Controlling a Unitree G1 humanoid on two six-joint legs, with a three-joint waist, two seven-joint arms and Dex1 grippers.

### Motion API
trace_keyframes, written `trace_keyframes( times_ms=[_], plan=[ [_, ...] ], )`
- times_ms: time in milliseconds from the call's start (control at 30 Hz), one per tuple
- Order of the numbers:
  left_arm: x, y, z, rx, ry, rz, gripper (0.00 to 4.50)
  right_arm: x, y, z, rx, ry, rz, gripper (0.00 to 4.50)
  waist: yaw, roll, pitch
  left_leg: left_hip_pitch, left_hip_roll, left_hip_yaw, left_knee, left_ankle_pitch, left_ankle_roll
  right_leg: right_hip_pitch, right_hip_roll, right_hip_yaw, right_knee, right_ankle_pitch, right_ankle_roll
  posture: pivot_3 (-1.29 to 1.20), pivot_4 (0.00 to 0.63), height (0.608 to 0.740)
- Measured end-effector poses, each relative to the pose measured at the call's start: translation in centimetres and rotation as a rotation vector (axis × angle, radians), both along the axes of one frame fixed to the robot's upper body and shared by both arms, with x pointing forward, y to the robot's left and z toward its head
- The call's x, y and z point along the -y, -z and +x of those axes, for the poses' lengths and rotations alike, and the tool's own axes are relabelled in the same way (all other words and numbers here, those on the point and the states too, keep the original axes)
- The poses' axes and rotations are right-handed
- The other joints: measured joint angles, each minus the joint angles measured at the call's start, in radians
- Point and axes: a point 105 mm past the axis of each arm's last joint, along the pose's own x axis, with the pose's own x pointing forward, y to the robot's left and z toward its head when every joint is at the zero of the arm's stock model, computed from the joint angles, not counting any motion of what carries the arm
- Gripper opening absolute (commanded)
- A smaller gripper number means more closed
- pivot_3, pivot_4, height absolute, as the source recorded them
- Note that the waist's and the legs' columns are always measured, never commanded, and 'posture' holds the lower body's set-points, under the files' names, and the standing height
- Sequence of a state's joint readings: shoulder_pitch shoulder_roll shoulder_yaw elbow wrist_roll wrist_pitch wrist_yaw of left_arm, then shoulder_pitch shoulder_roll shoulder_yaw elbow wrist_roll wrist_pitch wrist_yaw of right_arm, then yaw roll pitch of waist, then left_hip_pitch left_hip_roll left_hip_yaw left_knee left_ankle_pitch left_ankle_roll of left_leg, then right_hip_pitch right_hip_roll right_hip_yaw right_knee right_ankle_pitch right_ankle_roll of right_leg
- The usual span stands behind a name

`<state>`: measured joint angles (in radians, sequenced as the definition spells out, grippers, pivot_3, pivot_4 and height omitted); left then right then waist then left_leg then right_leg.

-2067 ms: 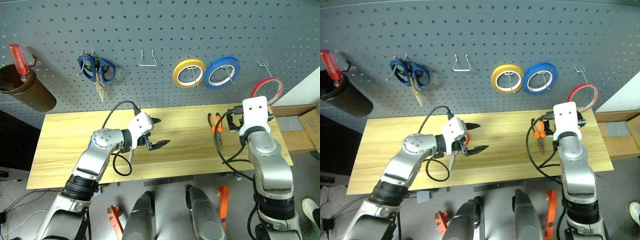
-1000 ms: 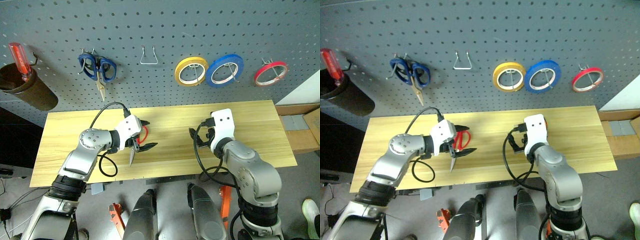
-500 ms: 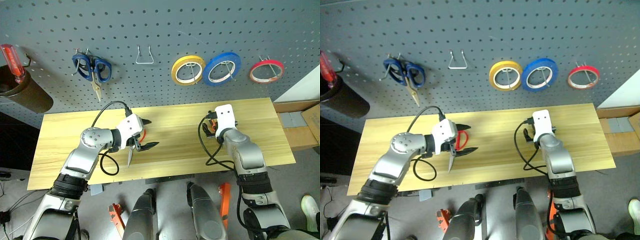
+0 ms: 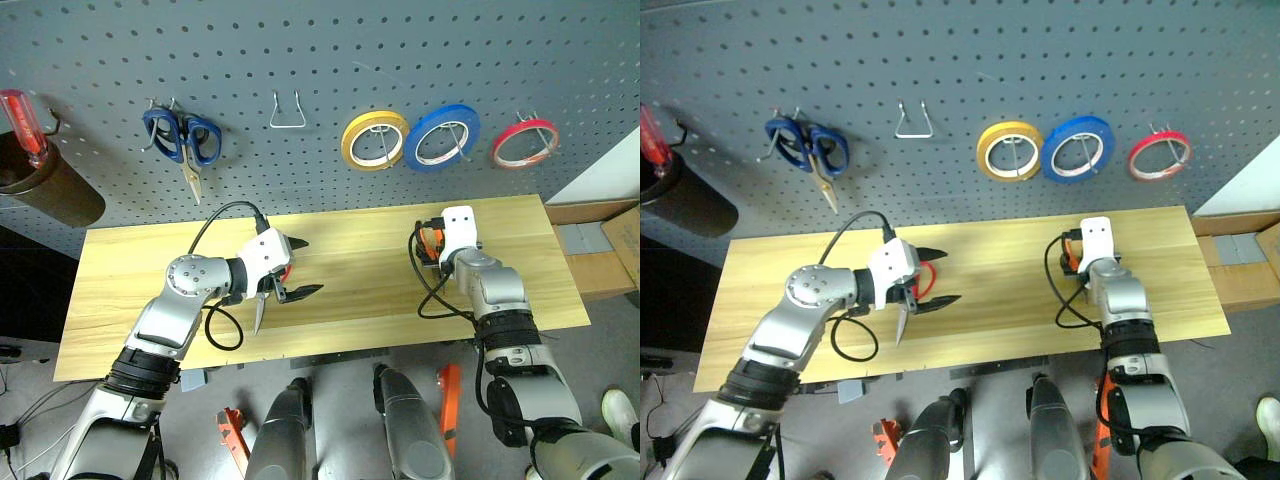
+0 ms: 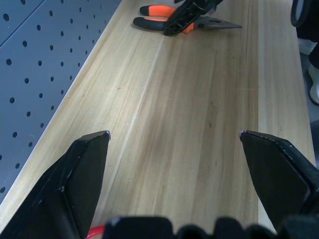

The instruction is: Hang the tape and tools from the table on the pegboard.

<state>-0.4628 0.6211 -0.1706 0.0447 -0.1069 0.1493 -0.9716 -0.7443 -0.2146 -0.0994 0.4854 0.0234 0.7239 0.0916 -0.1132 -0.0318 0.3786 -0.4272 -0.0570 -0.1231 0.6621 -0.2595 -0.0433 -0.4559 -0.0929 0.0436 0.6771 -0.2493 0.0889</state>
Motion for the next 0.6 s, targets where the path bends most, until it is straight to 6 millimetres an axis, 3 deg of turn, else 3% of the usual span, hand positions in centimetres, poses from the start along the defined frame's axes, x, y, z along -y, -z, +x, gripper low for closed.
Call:
trace_keyframes(
  times_ms=[133, 467, 600],
  plan=[
    [0.0, 0.1, 0.0, -0.002, -0.001, 0.001, 4.5, -0.2, 0.0, 0.2, -0.02, -0.007, 0.011, 2.69, 0.001, 0.0, 0.0, 0.0, 0.0, -0.001, 0.001, 0.0, 0.0, 0.0, 0.0, 0.0, 0.001, 0.0, 0.0, -0.12, 0.404, 0.74],
    [-0.3, 0.7, -0.1, -0.026, -0.034, -0.015, 4.5, 0.0, 0.3, -0.5, -0.022, 0.005, 0.028, 2.69, 0.001, -0.001, -0.001, 0.0, 0.0, -0.001, 0.001, 0.0, 0.0, 0.0, 0.0, 0.0, 0.001, 0.0, 0.0, -0.13, 0.386, 0.74],
    [-1.1, 0.4, -0.5, -0.057, -0.095, -0.104, 4.5, -1.6, 0.5, -2.9, -0.008, -0.035, 0.022, 2.69, -0.001, -0.001, -0.001, -0.002, 0.0, -0.002, 0.0, 0.0, 0.0, -0.003, 0.0, 0.0, 0.002, 0.0, 0.0, -0.13, 0.385, 0.74]
  ],
)
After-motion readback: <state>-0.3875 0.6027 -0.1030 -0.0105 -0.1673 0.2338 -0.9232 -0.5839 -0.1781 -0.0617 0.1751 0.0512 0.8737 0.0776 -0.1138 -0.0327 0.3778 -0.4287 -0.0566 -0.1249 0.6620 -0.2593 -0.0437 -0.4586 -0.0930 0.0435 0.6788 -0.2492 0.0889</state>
